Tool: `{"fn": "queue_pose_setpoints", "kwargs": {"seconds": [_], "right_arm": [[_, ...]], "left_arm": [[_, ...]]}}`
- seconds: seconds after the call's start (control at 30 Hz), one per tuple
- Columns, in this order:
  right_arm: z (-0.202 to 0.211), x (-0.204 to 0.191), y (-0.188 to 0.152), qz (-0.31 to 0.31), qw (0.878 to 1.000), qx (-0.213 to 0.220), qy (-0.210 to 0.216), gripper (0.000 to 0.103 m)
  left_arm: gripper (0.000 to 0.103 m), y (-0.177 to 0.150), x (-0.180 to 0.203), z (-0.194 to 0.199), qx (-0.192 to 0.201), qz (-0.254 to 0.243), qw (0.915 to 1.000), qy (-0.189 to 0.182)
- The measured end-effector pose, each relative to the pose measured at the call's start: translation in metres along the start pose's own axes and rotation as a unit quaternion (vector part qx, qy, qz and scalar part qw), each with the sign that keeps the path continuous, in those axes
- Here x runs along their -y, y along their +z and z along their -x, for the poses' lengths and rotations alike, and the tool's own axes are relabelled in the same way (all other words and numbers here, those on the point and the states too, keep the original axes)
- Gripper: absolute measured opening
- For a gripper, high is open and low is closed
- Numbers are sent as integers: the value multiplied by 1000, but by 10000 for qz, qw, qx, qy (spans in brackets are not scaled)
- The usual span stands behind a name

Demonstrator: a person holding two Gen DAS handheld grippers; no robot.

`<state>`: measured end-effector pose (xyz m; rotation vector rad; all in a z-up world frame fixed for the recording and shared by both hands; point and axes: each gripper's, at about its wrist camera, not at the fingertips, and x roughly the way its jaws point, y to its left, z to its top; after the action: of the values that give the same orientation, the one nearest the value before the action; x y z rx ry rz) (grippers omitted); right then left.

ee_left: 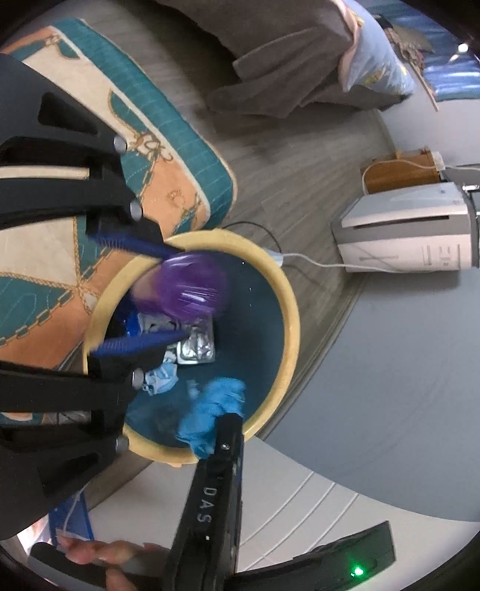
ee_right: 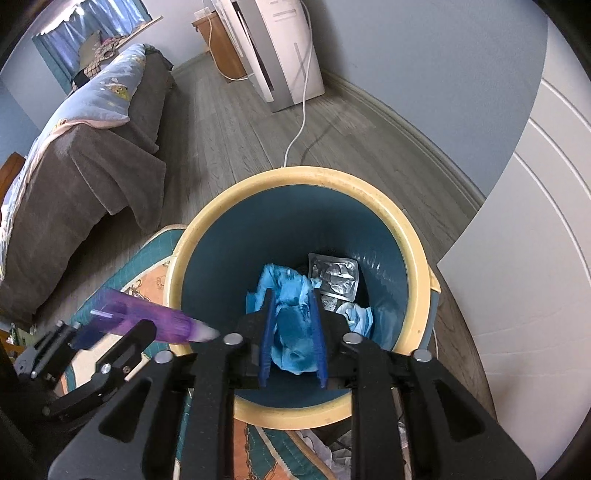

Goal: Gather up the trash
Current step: 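Open both tools over the bin to drop the cloth and bottle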

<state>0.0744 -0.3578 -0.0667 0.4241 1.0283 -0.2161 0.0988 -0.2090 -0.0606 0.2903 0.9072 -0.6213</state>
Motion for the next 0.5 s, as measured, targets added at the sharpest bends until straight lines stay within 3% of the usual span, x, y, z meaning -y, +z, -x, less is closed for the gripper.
{"fn": "queue_pose_setpoints", "kwargs": {"seconds": [0.03,0.13,0.27,0.33,0.4,0.5], "right_arm": [[0,-1,0,11,10000,16,-35,44],[6,-1,-1,-7,9999,91,-67,58],[17,-9,-2,74,9998,200,-66,75],[25,-15,-3,156,9994,290,-105,87],[33,-20,-3,257,9988,380,-161,95],[46,-30,-5,362,9979,508,-180,97]], "left_arm": [[59,0,-2,3,45,25,10000,11],[63,-3,-8,10,108,83,9999,60],[82,-11,-19,24,175,179,9993,268],[87,-18,-25,35,193,238,9987,401],[91,-23,-29,45,209,273,9977,586],[93,-35,-39,69,279,358,9956,826]]}}
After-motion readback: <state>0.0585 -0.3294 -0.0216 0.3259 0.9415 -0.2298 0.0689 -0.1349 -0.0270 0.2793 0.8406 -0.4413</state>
